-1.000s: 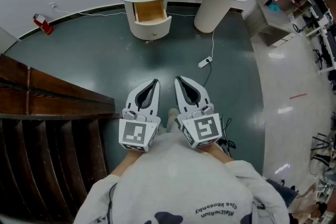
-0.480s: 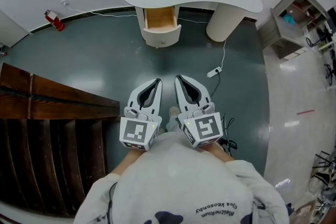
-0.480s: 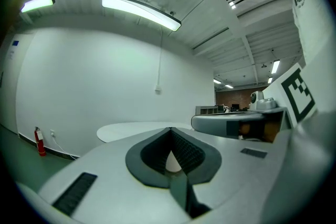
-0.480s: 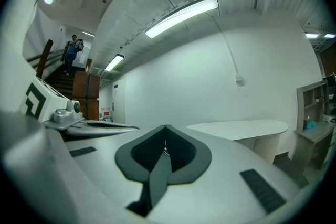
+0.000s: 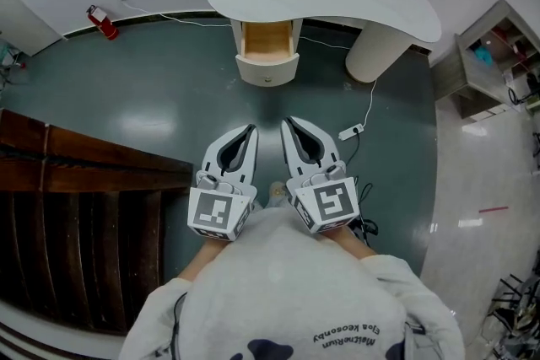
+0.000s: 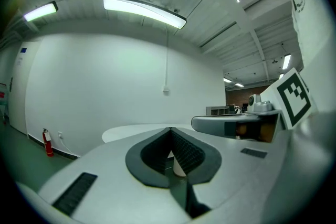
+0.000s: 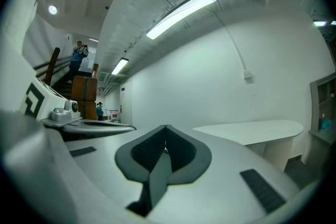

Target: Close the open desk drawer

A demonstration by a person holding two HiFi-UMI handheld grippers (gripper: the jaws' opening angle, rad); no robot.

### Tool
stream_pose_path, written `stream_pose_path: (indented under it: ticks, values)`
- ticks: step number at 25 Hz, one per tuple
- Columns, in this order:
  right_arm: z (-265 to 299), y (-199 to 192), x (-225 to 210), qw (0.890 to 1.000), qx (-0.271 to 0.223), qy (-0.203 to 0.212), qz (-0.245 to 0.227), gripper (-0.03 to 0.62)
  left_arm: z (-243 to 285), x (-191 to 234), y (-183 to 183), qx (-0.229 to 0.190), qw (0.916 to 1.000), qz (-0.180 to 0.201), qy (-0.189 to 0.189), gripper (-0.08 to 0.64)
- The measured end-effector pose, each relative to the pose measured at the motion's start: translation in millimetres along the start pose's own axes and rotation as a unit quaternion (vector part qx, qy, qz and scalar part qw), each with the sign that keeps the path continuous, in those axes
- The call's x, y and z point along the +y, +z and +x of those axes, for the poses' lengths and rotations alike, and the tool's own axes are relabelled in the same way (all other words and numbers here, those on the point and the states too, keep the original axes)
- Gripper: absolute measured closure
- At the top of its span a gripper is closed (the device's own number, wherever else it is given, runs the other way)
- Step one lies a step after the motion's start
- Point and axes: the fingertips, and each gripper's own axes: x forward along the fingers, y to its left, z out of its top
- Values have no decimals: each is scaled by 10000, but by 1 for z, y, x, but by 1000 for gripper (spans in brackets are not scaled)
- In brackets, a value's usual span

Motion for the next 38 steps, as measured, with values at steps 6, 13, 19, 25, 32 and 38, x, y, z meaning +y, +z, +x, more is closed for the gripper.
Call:
stream_pose_path:
  ticks: [6,13,19,25,32,38]
  values:
    - [16,-9,-1,9997,187,149,38,575,9,17,-7,85,9998,-118,144,554]
    - [43,-13,-10,9994,338,5,-64,577,32,42,-11,82,9997,-250,-27,554]
    - [82,-3,-30,9986,411,-274,-185,575,68,73,0,68,9989,-294,-349,554]
    - [122,-1,-40,9967,497,-606,-197,575,98,110,5,114,9972,-296,-682,554]
    - [153,-13,-47,9957,663,-637,-118,577,125,135,-10,335,9950,-360,-864,554]
    - [172,-27,-71,9964,718,-458,-43,575,155,135,-21,514,9946,-318,-849,554]
